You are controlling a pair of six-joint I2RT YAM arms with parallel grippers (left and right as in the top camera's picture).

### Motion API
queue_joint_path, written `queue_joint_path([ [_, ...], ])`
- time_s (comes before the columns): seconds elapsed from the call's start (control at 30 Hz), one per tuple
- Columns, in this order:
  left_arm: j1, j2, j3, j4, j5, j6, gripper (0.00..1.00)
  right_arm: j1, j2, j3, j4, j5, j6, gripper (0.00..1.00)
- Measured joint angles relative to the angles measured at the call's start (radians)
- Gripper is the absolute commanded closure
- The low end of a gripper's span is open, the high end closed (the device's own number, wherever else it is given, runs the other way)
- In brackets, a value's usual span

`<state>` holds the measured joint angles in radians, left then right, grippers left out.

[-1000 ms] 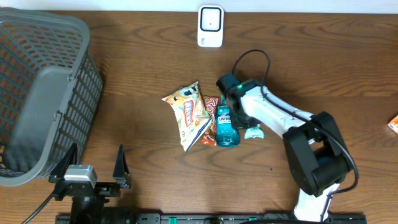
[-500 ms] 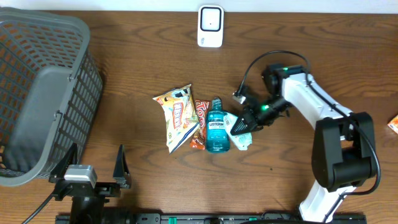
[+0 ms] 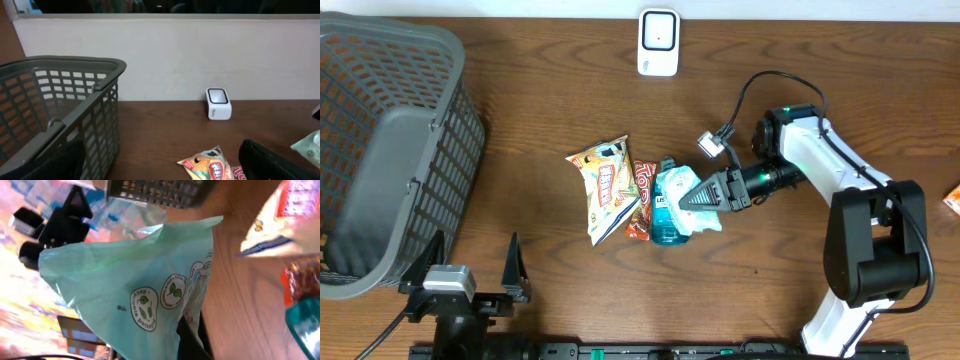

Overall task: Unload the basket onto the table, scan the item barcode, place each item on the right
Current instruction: 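Lift the wipes pack and hold it in front of the white scanner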

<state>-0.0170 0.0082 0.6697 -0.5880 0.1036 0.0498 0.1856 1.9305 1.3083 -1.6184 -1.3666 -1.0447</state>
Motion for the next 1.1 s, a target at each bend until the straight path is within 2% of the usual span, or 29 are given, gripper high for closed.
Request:
queue_joint_path([
  [0.07, 0.000, 0.000, 0.000, 0.000, 0.000, 0.000, 0.02, 0.003, -0.003, 0.000, -0.079, -0.014, -0.117, 0.99],
  [0.23, 0.000, 0.000, 0.000, 0.000, 0.000, 0.000, 0.02, 0.039, -0.009, 0.000, -0.084, -0.026, -0.223, 0.99],
  [0.47, 0.000, 0.000, 0.000, 0.000, 0.000, 0.000, 0.02, 0.117, -0.082, 0.000, -0.083, -0.024, -0.253, 0.99],
  [0.83, 0.000, 0.000, 0.000, 0.000, 0.000, 0.000, 0.02, 0.222, -0.403, 0.000, -0.084, 0.012, -0.253, 0.99],
  [1.1, 0.000, 0.000, 0.000, 0.000, 0.000, 0.000, 0.02, 0.224, -0.426, 0.000, -0.075, 0.021, -0.253, 0.99],
])
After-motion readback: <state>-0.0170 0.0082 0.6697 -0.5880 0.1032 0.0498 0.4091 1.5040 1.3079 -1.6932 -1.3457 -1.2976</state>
